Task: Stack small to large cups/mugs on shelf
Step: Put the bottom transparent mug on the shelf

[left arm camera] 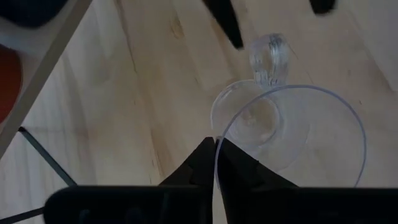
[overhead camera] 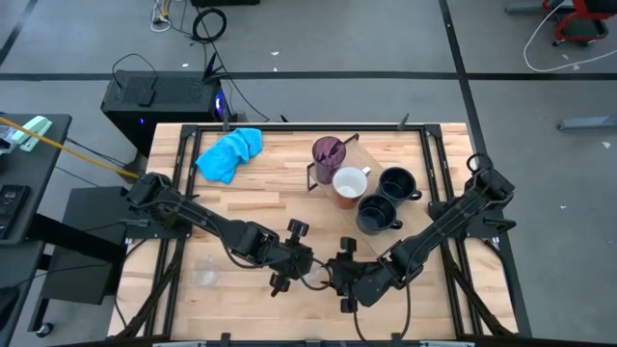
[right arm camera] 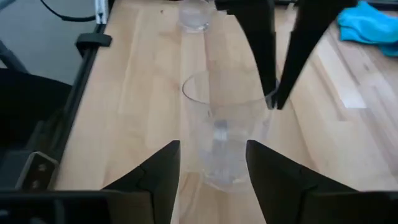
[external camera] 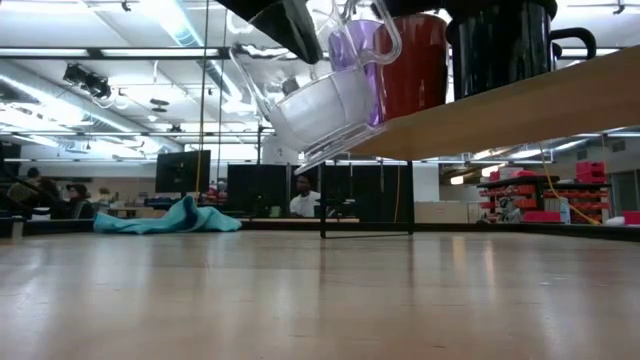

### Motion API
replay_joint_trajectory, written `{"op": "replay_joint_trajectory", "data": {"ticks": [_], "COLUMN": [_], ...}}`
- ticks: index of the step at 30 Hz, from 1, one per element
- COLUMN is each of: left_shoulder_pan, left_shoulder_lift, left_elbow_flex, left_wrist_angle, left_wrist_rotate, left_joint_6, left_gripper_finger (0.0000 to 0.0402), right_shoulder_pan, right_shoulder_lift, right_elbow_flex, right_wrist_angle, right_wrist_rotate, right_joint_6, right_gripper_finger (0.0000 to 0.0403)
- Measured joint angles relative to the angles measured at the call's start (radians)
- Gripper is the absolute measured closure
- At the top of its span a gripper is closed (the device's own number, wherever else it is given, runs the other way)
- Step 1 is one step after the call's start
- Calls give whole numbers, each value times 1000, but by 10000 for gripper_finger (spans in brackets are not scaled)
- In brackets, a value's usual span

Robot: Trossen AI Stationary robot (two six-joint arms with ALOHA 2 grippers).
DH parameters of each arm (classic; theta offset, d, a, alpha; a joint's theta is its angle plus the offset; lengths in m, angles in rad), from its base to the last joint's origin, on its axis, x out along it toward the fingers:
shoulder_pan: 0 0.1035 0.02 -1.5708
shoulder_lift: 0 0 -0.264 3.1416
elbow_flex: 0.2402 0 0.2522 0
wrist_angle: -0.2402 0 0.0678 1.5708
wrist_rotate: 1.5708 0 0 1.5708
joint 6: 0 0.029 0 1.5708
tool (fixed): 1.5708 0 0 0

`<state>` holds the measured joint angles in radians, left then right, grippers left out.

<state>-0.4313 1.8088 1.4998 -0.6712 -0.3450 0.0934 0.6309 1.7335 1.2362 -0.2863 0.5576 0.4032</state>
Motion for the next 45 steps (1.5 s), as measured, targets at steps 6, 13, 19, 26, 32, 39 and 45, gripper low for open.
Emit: {"op": "replay_joint_trajectory", "data": {"ticks": [6, 13, 19, 26, 32, 39, 45], "left_shoulder_pan": [0, 1, 6, 15, 15, 16, 15], "left_shoulder_lift": [0, 0, 0, 0, 0, 0, 0], "left_elbow_flex": [0, -1, -1, -1, -2, -2, -2], "left_wrist_angle": [1, 9, 15, 16, 17, 16, 17], "left_wrist_rotate": [0, -19, -23, -29, -31, -31, -29], "left_joint_6": [2, -2, -6, -29, -29, -29, -24], "left_gripper_finger": [394, 377, 394, 377, 394, 373, 388], "right_shoulder_pan": [0, -3, -7, -12, -18, -21, -21], "right_shoulder_lift": [25, 24, 24, 24, 23, 23, 23], "right_elbow_flex": [0, 0, 0, 0, 0, 1, 1], "right_wrist_angle": [25, 27, 24, 23, 22, -1, -7], "right_wrist_rotate": [35, 93, 100, 101, 100, 99, 94], "right_joint_6": [-21, -15, -14, -14, -13, -10, -10], "right_gripper_finger": [229, 255, 280, 314, 349, 373, 373]}}
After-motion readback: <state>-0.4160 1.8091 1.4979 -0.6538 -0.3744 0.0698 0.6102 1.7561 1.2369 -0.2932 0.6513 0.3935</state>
